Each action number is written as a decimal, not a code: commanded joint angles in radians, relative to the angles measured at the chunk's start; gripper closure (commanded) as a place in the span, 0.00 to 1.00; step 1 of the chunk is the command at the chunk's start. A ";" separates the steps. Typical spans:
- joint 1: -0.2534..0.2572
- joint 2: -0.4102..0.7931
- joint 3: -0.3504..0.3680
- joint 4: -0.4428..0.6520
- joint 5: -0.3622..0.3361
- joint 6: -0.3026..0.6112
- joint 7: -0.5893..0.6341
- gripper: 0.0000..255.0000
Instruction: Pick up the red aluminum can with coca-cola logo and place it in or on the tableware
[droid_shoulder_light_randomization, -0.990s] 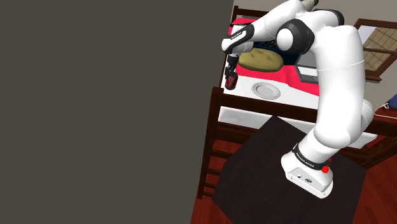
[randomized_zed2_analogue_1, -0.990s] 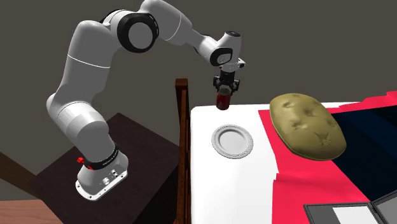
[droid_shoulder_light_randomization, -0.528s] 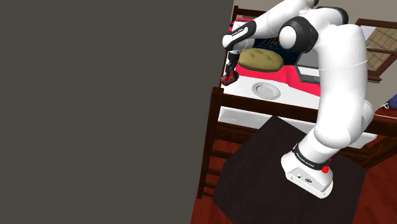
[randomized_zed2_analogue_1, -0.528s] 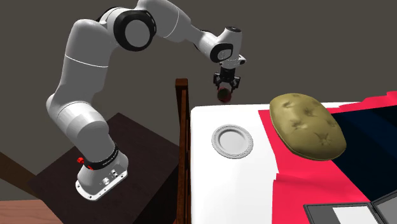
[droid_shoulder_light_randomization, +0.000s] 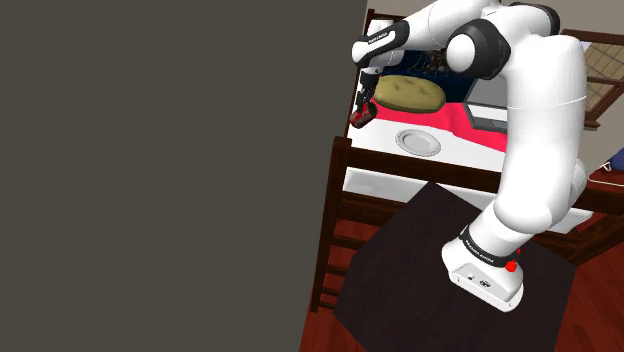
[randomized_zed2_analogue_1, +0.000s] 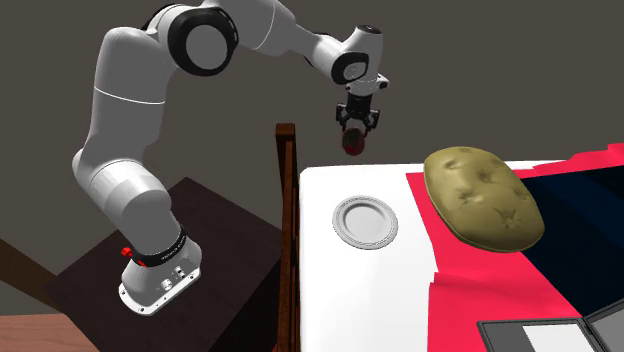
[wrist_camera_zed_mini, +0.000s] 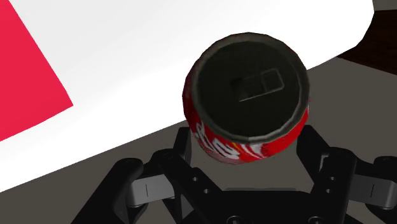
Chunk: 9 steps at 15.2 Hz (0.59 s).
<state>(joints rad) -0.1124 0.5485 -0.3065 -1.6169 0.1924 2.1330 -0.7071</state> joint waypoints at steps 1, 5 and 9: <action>0.000 -0.009 -0.003 0.013 -0.004 -0.021 0.002 1.00; -0.006 -0.049 -0.013 -0.006 -0.013 -0.041 -0.010 1.00; -0.038 -0.132 -0.040 -0.122 -0.025 -0.009 -0.078 1.00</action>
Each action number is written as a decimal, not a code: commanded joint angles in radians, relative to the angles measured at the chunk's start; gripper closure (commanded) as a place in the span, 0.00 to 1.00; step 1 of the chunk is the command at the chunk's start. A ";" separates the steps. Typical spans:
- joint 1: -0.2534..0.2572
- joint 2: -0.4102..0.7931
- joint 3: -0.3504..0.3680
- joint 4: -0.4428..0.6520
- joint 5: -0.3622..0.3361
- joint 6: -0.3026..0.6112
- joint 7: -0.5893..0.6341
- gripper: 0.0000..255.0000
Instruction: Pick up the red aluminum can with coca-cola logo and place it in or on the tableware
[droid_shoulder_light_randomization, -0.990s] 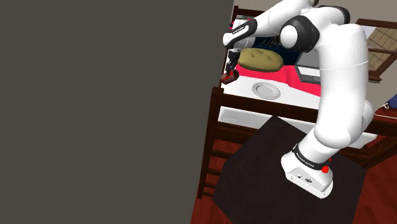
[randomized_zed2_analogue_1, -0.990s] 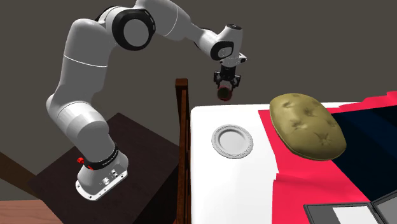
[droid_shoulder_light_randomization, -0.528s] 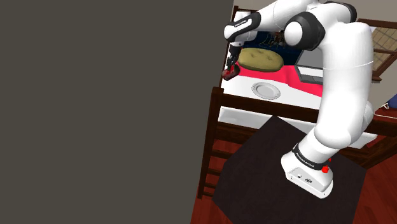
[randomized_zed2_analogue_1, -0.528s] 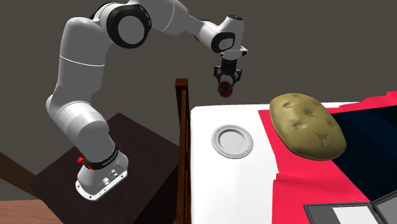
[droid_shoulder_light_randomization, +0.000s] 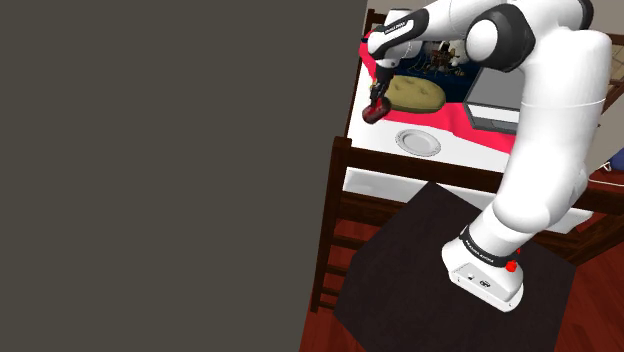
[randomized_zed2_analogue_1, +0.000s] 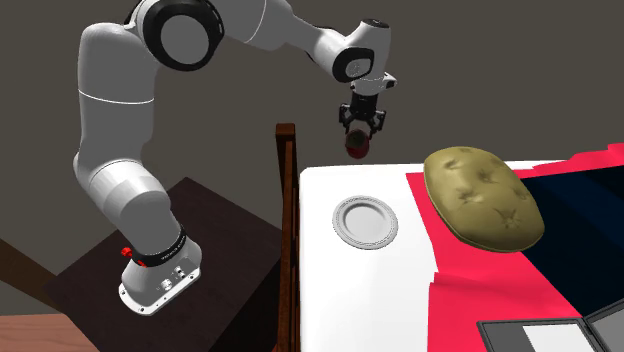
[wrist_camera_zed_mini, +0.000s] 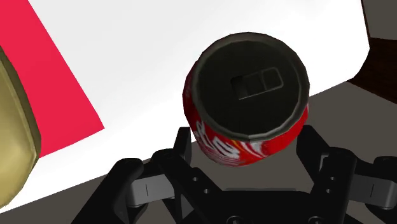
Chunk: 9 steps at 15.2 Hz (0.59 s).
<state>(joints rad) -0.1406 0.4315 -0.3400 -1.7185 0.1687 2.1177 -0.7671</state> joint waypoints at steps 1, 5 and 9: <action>-0.019 -0.034 -0.013 -0.045 -0.005 0.012 -0.035 1.00; -0.056 -0.101 -0.044 -0.131 -0.018 0.031 -0.105 1.00; -0.099 -0.157 -0.077 -0.197 -0.032 0.041 -0.178 1.00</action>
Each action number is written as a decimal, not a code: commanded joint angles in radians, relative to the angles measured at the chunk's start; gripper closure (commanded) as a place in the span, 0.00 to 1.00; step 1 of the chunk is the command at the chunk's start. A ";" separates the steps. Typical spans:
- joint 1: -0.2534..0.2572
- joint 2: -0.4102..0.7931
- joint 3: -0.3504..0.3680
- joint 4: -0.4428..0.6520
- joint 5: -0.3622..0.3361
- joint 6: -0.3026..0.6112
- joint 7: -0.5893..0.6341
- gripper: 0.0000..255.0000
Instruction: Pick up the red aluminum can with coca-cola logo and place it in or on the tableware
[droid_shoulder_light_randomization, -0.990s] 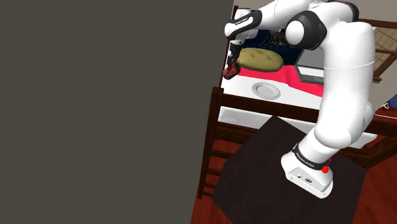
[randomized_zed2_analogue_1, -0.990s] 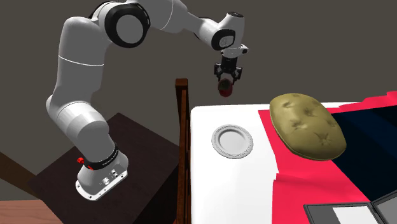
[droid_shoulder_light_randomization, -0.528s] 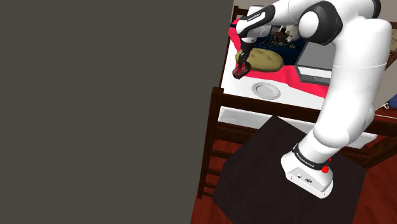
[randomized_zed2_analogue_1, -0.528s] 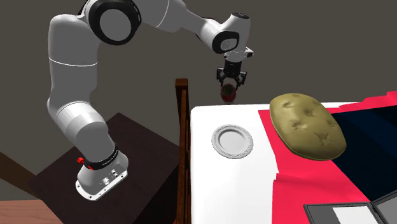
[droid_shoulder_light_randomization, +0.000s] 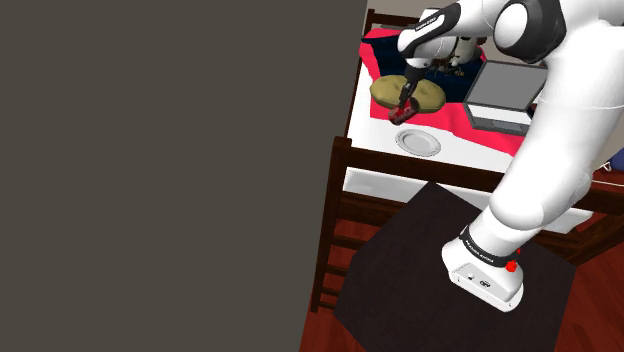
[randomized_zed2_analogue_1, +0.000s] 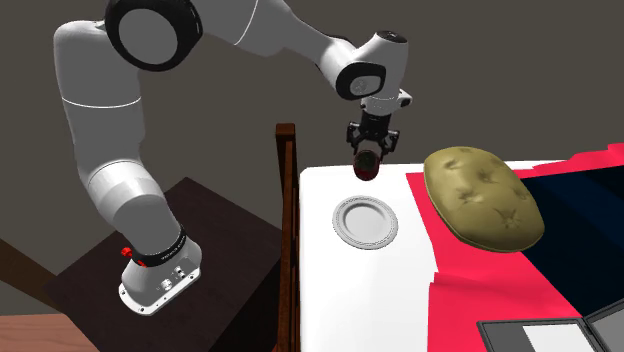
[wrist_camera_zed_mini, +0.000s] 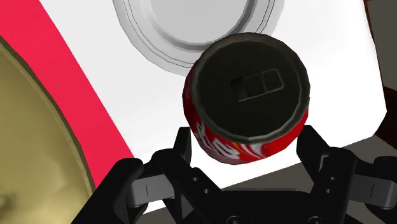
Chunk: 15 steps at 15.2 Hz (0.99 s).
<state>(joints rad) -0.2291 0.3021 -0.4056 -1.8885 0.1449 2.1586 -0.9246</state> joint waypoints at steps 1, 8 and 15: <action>-0.022 -0.040 -0.020 -0.040 -0.012 0.002 -0.040 1.00; -0.081 -0.074 -0.061 -0.099 -0.017 0.026 -0.143 1.00; -0.091 -0.020 -0.049 -0.132 0.019 0.106 -0.167 1.00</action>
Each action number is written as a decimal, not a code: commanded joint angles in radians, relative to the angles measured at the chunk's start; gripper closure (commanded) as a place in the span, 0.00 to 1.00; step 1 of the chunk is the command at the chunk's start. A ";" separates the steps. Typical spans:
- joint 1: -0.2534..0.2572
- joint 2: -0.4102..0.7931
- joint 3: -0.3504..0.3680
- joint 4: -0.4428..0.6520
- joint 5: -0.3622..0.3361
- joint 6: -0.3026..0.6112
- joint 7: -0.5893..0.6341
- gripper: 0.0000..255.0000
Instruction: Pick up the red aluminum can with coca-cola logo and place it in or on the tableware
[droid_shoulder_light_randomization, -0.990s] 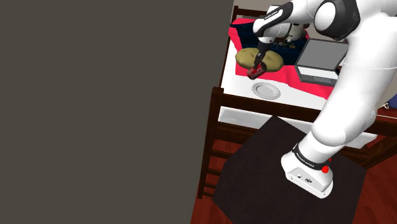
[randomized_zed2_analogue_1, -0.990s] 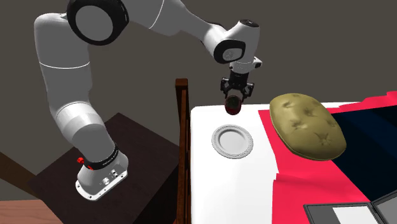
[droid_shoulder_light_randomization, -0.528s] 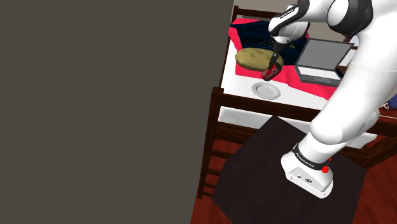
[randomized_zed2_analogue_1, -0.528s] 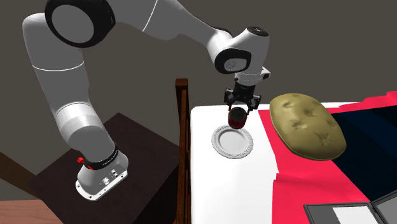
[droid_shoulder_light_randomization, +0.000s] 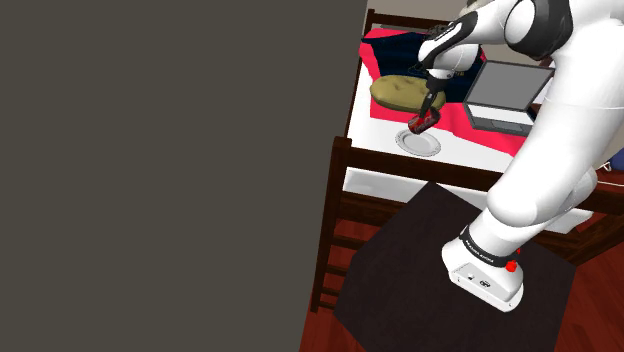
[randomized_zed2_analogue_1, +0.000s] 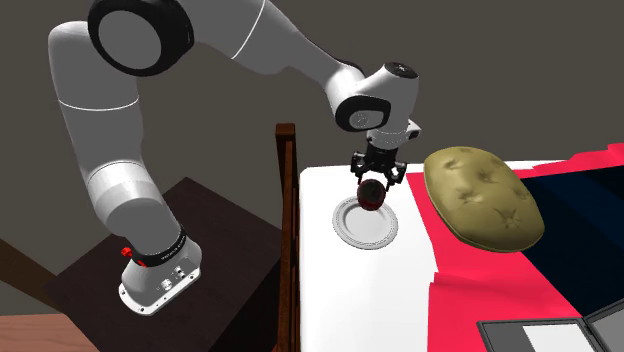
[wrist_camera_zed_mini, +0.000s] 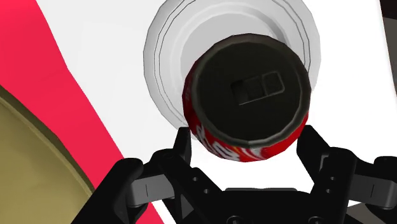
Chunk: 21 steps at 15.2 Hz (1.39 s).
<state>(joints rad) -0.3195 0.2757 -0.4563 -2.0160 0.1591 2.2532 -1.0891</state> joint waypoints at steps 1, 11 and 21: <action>-0.002 0.014 0.004 -0.008 0.010 0.022 -0.006 1.00; -0.021 0.095 0.029 -0.032 0.063 0.118 -0.041 1.00; -0.022 0.096 0.029 -0.033 0.064 0.119 -0.043 0.00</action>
<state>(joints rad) -0.3415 0.3712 -0.4274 -2.0479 0.2230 2.3726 -1.1320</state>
